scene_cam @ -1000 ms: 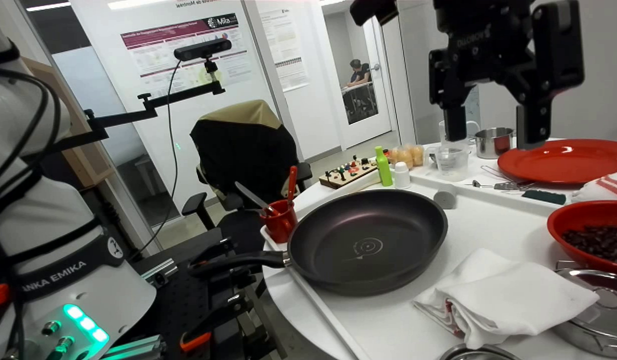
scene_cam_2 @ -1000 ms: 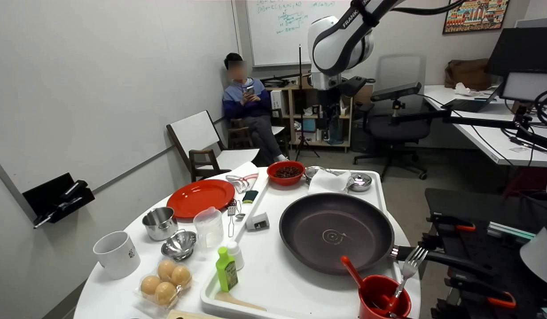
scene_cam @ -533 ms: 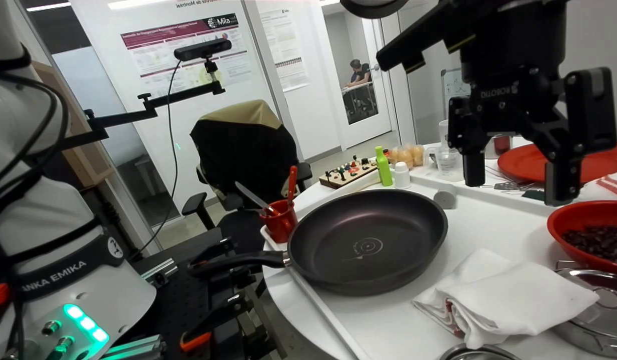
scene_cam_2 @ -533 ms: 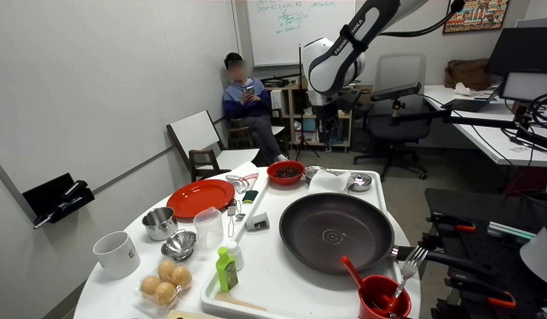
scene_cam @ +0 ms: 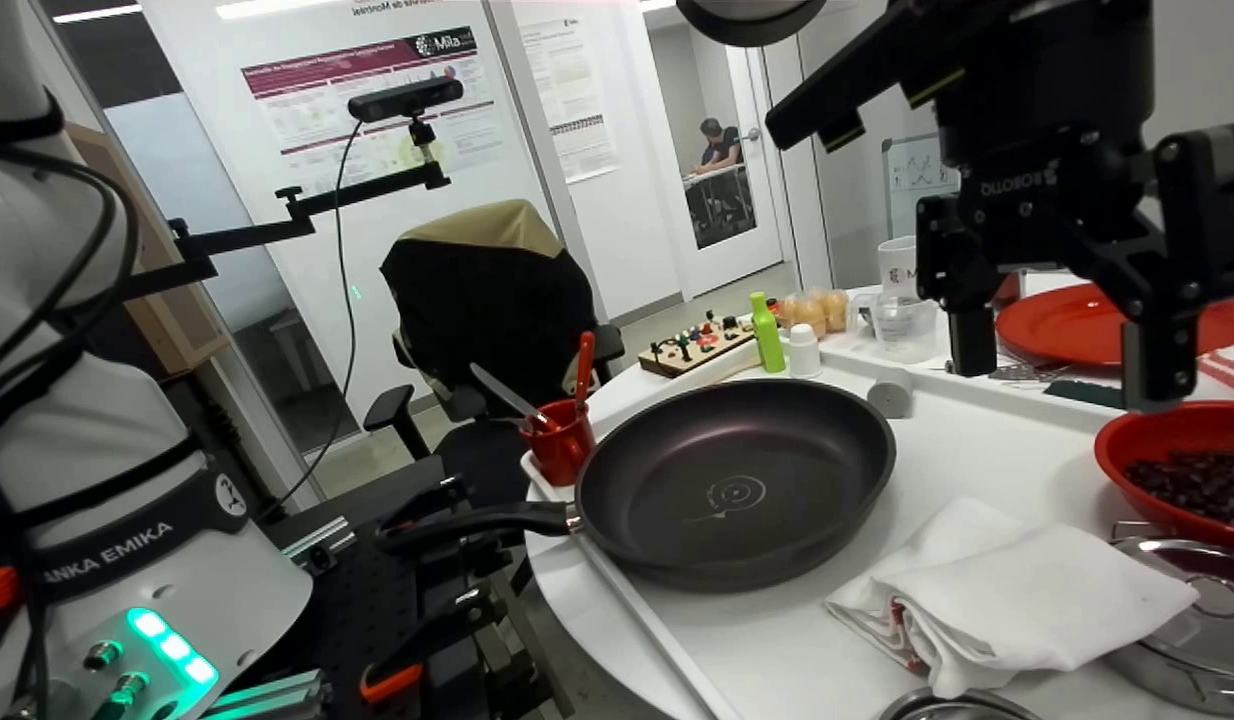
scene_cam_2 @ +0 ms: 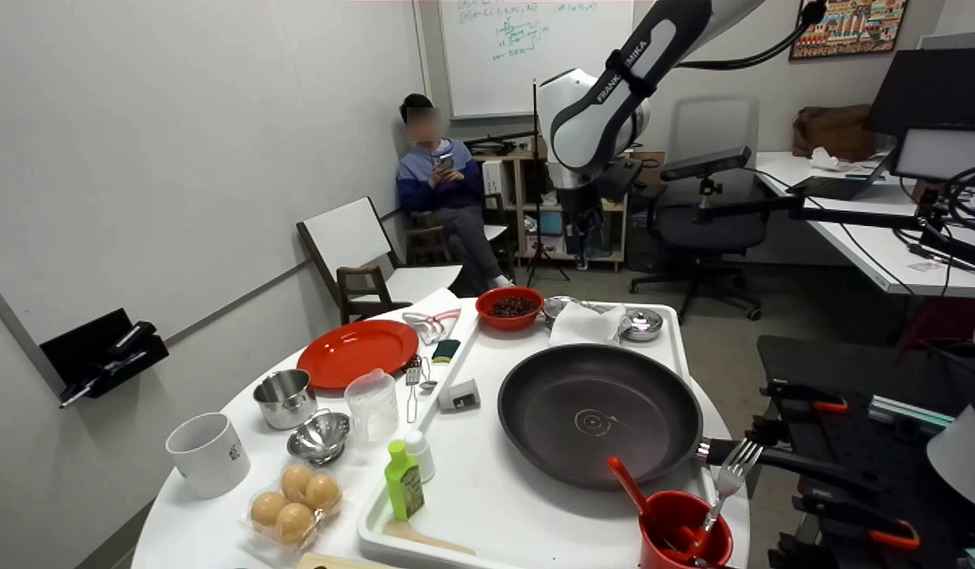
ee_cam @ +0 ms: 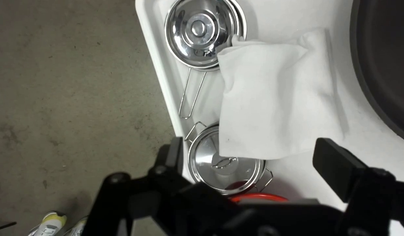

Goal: Get the white kitchen towel from the table and use it to wipe the black pan

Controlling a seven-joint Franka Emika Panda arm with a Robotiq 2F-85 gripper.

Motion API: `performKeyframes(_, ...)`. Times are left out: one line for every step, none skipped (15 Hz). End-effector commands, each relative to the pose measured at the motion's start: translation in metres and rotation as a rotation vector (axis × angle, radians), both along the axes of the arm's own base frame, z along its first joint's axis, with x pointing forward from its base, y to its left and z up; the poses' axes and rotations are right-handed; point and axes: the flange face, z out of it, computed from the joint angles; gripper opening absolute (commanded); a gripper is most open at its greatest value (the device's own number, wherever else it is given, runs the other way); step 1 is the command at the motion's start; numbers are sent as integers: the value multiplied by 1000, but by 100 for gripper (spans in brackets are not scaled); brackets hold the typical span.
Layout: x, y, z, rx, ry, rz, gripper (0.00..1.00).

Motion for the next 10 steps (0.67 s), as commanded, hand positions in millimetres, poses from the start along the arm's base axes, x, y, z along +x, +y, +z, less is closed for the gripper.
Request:
performKeyframes(0, 0, 1, 0, 0, 0, 100)
performKeyframes(0, 0, -3, -3, -1, -1, 100)
performKeyframes(-1, 2, -8, -2, -2, 4, 100)
performKeyframes(-2, 6, -16, 7, 4, 20, 100)
performKeyframes(-3, 10, -23, 6, 13, 30, 100)
performKeyframes(-4, 15, -32, 6, 19, 42, 100)
performKeyframes(-5, 19, -40, 4, 24, 47, 100)
performKeyframes(-5, 24, -50, 3, 25, 62, 100)
performKeyframes(-5, 27, -57, 0, 23, 71, 100)
performKeyframes(-4, 31, -66, -5, 19, 80, 100)
